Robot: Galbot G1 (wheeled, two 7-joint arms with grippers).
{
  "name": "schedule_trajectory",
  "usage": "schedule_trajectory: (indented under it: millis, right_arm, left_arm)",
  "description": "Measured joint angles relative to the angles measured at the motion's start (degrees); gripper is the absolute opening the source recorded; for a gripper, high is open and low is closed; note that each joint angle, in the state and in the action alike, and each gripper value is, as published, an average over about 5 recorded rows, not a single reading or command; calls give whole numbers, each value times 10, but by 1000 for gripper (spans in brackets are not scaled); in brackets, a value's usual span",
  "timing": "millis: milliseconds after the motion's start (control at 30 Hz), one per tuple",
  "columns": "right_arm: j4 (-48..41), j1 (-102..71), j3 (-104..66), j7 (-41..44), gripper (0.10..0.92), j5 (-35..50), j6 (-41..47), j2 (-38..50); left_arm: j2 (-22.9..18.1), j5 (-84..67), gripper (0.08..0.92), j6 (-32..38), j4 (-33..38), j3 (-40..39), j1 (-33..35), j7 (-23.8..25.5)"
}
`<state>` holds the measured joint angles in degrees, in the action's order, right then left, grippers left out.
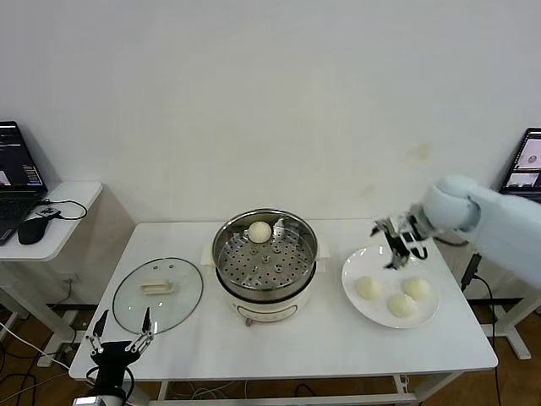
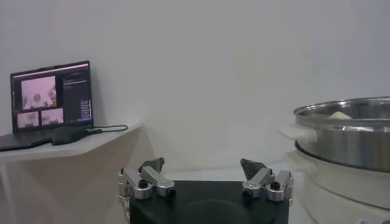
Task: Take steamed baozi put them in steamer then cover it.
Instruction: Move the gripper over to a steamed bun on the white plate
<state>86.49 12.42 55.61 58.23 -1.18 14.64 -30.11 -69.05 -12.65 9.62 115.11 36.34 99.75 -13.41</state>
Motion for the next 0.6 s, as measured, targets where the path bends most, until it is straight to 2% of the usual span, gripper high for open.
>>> schedule_trajectory:
  millis: [600]
  right_arm:
    - [-123, -126, -95, 3, 823, -56, 0, -86]
  left_arm:
    - [-3, -1, 823, -3, -8, 23, 9, 1]
